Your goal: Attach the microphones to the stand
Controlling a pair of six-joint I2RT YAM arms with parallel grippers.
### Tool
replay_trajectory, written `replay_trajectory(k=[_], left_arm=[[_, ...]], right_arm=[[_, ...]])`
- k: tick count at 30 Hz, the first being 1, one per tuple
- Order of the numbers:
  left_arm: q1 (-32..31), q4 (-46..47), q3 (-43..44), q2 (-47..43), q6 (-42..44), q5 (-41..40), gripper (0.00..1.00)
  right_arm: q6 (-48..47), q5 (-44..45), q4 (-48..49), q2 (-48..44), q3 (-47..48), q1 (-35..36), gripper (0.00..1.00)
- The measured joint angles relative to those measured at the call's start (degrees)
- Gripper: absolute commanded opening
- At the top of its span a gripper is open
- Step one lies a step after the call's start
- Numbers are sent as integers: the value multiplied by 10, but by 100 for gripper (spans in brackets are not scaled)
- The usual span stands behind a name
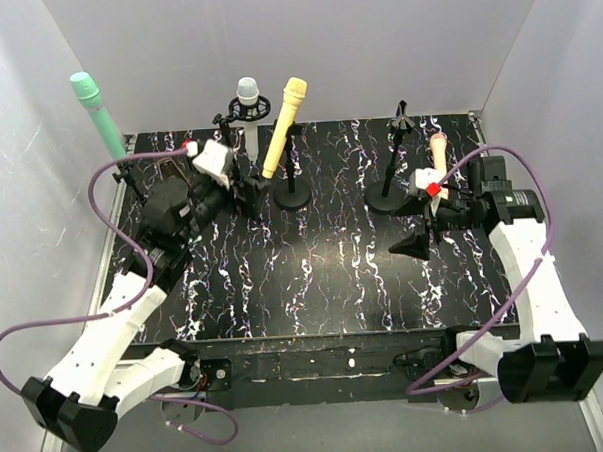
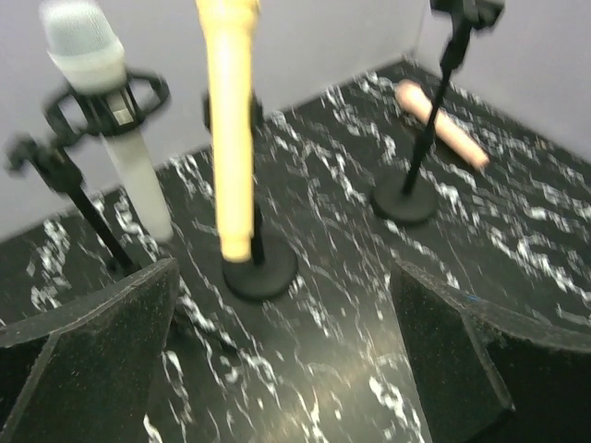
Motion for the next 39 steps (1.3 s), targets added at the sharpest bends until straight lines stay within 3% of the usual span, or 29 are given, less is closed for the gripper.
replay_trajectory(k=[6, 10, 17, 20, 30, 34, 39], left_arm=[[0, -26, -147, -76, -12, 28, 98], [0, -53, -190, -81, -10, 34, 98], [0, -59, -200, -84, -10, 59, 98], [0, -67, -200, -83, -10, 69, 98], [0, -75, -200, -75, -10, 80, 98], [0, -75, -200, -75, -10, 81, 98], [0, -75, -200, -75, -10, 76, 98]], right_arm=[[127, 116, 87, -107, -71, -45, 95], [231, 152, 161, -136, -104, -99, 95], [453, 248, 339, -107, -149, -172, 94], [488, 260, 363, -59, -140, -172, 91], [464, 256, 423, 46, -118, -161, 90], [415, 235, 469, 55, -118, -138, 92], [329, 199, 541, 84, -118, -79, 88]])
